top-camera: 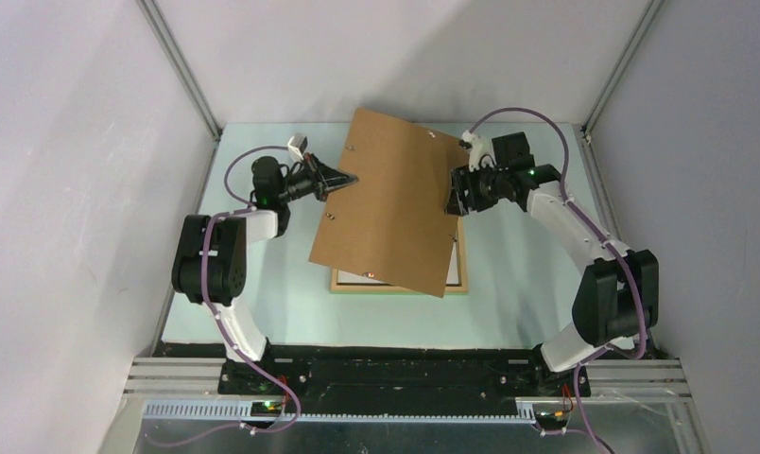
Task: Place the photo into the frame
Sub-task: Adjust the photo frame item.
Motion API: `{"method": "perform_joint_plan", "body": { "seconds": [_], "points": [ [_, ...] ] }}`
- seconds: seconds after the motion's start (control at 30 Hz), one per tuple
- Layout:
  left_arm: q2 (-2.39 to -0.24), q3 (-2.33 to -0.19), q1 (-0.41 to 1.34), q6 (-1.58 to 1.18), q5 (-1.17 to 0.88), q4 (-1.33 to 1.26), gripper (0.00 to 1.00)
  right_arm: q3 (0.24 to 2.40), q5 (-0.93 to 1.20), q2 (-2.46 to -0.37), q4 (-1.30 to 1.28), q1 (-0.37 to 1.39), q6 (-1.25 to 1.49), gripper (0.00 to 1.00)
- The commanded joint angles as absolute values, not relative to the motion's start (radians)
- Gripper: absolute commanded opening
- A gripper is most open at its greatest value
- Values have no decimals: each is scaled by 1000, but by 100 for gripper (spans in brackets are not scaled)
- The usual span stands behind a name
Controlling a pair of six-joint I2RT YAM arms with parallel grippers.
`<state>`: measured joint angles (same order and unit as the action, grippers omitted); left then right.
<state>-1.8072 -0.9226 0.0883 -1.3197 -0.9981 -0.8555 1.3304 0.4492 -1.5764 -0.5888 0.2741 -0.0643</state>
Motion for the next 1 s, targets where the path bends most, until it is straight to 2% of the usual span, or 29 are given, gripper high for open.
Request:
{"method": "perform_joint_plan", "body": {
  "seconds": [0.0, 0.97],
  "points": [
    [-1799, -973, 81, -1395, -991, -974, 0, 1274, 471, -1515, -598, 313, -116, 64],
    [-1832, -973, 59, -1435, -957, -1032, 0, 1205, 496, -1497, -638, 415, -167, 63]
  ]
}}
